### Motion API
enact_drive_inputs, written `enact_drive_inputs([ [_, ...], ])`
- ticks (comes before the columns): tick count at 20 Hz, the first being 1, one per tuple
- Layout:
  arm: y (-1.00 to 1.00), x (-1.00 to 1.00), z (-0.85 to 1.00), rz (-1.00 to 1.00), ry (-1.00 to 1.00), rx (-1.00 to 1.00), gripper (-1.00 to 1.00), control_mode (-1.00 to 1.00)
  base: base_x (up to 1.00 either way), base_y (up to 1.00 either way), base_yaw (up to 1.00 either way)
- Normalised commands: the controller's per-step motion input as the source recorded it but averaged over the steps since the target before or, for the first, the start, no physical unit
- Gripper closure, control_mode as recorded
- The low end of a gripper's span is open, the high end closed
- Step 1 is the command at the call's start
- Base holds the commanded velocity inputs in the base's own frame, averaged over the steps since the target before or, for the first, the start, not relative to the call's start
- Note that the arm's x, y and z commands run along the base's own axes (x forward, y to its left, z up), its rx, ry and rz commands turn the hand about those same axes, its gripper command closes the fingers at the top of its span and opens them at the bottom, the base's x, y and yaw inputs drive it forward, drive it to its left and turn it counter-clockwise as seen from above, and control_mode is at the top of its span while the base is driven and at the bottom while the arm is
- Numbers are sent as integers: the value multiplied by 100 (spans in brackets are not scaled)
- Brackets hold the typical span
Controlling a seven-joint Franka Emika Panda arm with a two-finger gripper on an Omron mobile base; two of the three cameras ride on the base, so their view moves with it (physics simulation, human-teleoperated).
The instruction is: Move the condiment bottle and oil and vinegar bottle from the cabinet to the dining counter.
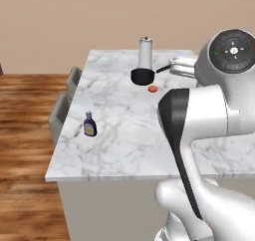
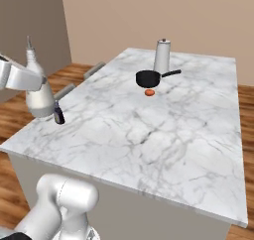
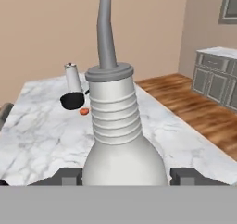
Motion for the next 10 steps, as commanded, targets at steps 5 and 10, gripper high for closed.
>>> enact_drive_inputs([
  [5,100,0,-23,-15,-6,0,100,-100,0,0,0],
  [10,92,0,-40,0,-11,0,100,-100,0,0,0],
])
